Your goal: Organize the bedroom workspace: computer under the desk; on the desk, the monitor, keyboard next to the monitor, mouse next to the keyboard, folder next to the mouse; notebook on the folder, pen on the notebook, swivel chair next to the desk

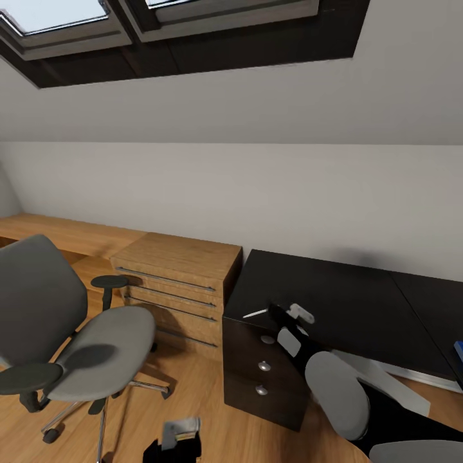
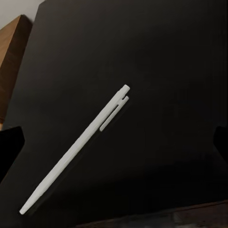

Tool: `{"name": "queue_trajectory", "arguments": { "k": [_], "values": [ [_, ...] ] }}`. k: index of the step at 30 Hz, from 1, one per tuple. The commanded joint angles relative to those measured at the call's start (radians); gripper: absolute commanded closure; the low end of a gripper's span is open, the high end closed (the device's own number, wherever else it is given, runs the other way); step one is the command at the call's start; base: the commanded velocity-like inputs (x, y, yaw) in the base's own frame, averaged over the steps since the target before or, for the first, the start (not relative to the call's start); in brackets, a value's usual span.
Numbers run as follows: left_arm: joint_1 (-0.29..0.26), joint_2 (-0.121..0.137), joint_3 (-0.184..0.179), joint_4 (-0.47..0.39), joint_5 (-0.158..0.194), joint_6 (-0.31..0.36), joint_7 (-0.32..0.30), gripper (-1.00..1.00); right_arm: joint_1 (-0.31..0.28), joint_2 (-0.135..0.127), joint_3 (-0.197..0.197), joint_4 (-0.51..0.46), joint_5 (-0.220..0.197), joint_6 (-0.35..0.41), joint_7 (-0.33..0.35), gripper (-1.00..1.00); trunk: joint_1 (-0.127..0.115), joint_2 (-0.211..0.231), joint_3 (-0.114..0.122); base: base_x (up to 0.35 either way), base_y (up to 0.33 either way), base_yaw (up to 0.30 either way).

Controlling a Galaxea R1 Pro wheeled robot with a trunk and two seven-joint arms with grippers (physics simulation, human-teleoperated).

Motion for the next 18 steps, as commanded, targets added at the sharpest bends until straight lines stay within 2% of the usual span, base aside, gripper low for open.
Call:
{"name": "queue_trajectory", "arguments": {
  "k": [1, 6, 7, 9, 13, 18],
  "values": [
    [-0.002, 0.0, 0.021, -0.006, 0.002, 0.008, 0.005, -1.0, -0.002, 0.0, 0.008, -0.005, -0.004, 0.014, -0.034, -1.0, 0.0, -0.001, -0.001, 0.0, 0.0, 0.0],
    [-0.002, -0.002, 0.117, -0.025, -0.011, 0.084, 0.015, -1.0, -0.007, 0.0, 0.013, -0.056, 0.01, 0.085, -0.173, -1.0, 0.0, -0.001, -0.001, 0.0, 0.0, 0.0],
    [-0.002, -0.003, 0.152, -0.039, -0.013, 0.111, 0.017, -1.0, -0.008, 0.0, 0.013, -0.074, 0.012, 0.114, -0.219, -1.0, 0.0, -0.001, -0.001, 0.0, 0.0, 0.0],
    [-0.002, -0.003, 0.188, -0.057, -0.015, 0.135, 0.018, -1.0, -0.008, 0.0, 0.014, -0.085, 0.014, 0.142, -0.259, -1.0, 0.0, -0.001, -0.001, 0.0, 0.0, 0.0],
    [-0.002, -0.002, 0.257, -0.097, -0.017, 0.176, 0.02, -1.0, -0.009, 0.0, 0.014, -0.097, 0.016, 0.188, -0.32, -1.0, 0.0, -0.001, -0.001, 0.0, 0.0, 0.0],
    [-0.002, -0.001, 0.334, -0.131, -0.017, 0.222, 0.021, -1.0, -0.009, 0.0, 0.029, -0.103, 0.021, 0.216, -0.359, -1.0, 0.0, -0.001, -0.001, 0.0, 0.0, 0.0]
  ]
}}
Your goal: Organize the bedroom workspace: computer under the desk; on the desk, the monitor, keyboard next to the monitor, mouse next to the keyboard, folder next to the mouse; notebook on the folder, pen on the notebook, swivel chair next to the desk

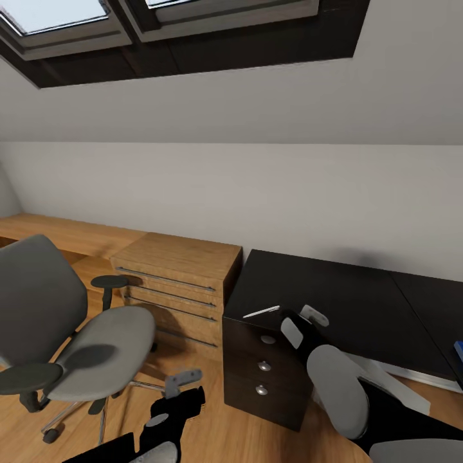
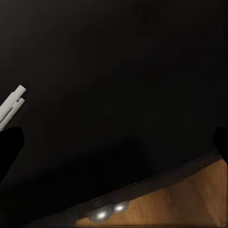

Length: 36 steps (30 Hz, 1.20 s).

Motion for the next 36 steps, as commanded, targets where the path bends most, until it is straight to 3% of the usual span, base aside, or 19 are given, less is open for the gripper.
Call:
{"name": "queue_trajectory", "arguments": {
  "k": [1, 3, 6, 11, 14, 19, 22, 30, 36],
  "values": [
    [-0.002, 0.0, 0.031, -0.015, 0.004, 0.015, 0.003, -1.0, 0.0, 0.0, 0.034, -0.003, -0.001, 0.011, -0.012, -1.0, 0.0, -0.001, -0.001, 0.0, 0.0, 0.0],
    [-0.002, 0.0, 0.05, -0.022, 0.004, 0.026, 0.003, -1.0, 0.0, 0.0, 0.07, -0.003, 0.01, 0.022, -0.015, -1.0, 0.0, -0.001, -0.001, 0.0, 0.0, 0.0],
    [-0.002, 0.0, 0.076, -0.031, 0.004, 0.043, 0.003, -1.0, 0.0, 0.0, 0.179, -0.001, 0.039, 0.096, -0.033, -1.0, 0.0, -0.001, -0.001, 0.0, 0.0, 0.0],
    [-0.002, 0.004, 0.082, -0.033, 0.007, 0.044, 0.006, -1.0, 0.0, 0.0, 0.246, -0.001, 0.053, 0.201, -0.115, -1.0, 0.0, -0.001, -0.001, 0.0, 0.0, 0.0],
    [-0.002, 0.009, 0.083, -0.03, 0.011, 0.044, 0.008, -1.0, 0.0, 0.0, 0.26, 0.0, 0.056, 0.214, -0.143, -1.0, 0.0, -0.001, -0.001, 0.0, 0.0, 0.0],
    [-0.002, 0.011, 0.081, -0.028, 0.01, 0.048, 0.01, -1.0, 0.001, 0.0, 0.267, 0.0, 0.062, 0.141, -0.152, -1.0, 0.0, -0.001, -0.001, 0.0, 0.0, 0.0],
    [-0.002, 0.011, 0.076, -0.028, 0.009, 0.049, 0.011, -1.0, 0.001, 0.0, 0.275, 0.0, 0.063, 0.134, -0.152, -1.0, 0.0, -0.001, -0.001, 0.0, 0.0, 0.0],
    [-0.002, 0.009, 0.016, -0.029, 0.001, 0.048, 0.01, -1.0, 0.003, 0.0, 0.302, 0.001, 0.062, 0.138, -0.147, -1.0, 0.0, -0.001, -0.001, 0.176, 0.124, 0.0],
    [-0.002, 0.008, 0.013, -0.03, 0.0, 0.049, 0.01, -1.0, 0.003, 0.0, 0.302, 0.012, 0.062, 0.138, -0.126, -1.0, 0.0, -0.001, -0.001, 0.185, 0.126, 0.0]
  ]
}}
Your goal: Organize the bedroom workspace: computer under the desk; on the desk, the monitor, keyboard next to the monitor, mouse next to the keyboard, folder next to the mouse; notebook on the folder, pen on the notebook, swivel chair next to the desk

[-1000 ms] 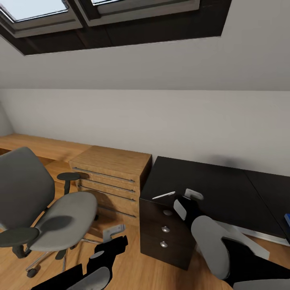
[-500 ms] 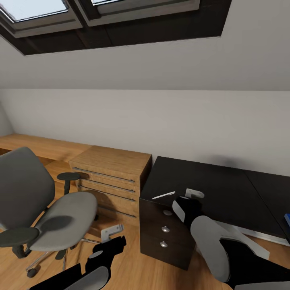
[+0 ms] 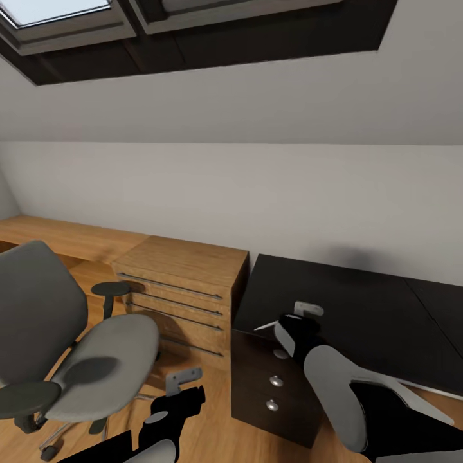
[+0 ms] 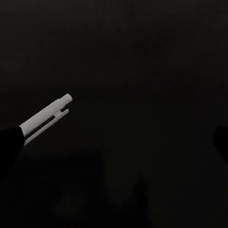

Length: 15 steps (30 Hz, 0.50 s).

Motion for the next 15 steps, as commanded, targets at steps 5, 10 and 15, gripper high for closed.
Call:
{"name": "queue_trajectory", "arguments": {
  "k": [5, 10, 15],
  "values": [
    [-0.002, 0.0, -0.002, -0.002, 0.002, 0.004, 0.005, -1.0, 0.0, 0.001, -0.001, 0.011, -0.001, 0.007, 0.023, -1.0, 0.0, -0.001, -0.001, 0.064, 0.058, 0.0],
    [-0.002, -0.001, -0.003, -0.002, 0.003, 0.005, 0.004, -1.0, 0.0, 0.001, -0.001, 0.014, -0.001, 0.007, 0.035, -1.0, 0.0, -0.001, -0.001, 0.116, 0.109, 0.0],
    [-0.002, -0.001, -0.003, -0.002, 0.003, 0.005, 0.004, -1.0, 0.0, 0.001, -0.001, 0.016, -0.001, 0.007, 0.037, -1.0, 0.0, -0.001, -0.001, 0.03, 0.026, 0.0]
  ]
}}
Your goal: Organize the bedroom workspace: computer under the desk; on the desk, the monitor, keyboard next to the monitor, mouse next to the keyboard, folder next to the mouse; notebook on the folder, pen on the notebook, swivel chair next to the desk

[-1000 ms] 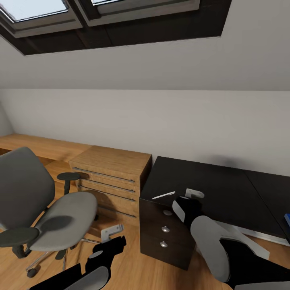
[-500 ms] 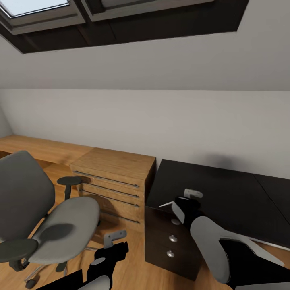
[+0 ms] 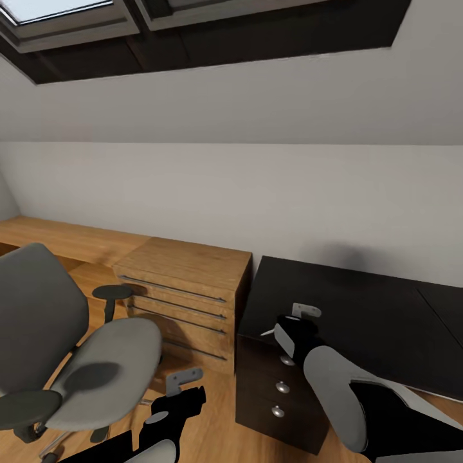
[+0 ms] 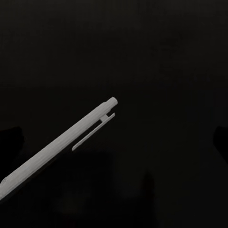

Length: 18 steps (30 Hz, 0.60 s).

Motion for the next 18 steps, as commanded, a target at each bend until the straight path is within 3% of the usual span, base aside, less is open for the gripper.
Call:
{"name": "queue_trajectory", "arguments": {
  "k": [1, 13, 18],
  "values": [
    [-0.002, 0.001, -0.002, -0.001, 0.002, 0.003, 0.004, -1.0, 0.0, 0.0, -0.001, -0.002, -0.001, 0.006, -0.003, -1.0, 0.0, -0.001, -0.001, 0.009, 0.008, 0.0],
    [-0.002, 0.001, -0.002, -0.001, 0.002, 0.001, 0.004, -1.0, 0.0, 0.0, -0.001, 0.012, -0.001, 0.005, 0.001, -1.0, 0.0, -0.001, -0.001, 0.053, 0.077, 0.0],
    [-0.002, 0.0, -0.002, 0.0, 0.002, 0.002, 0.004, -1.0, 0.0, 0.0, -0.001, 0.016, -0.001, 0.006, 0.041, -1.0, 0.0, -0.001, -0.001, 0.06, 0.08, 0.0]
  ]
}}
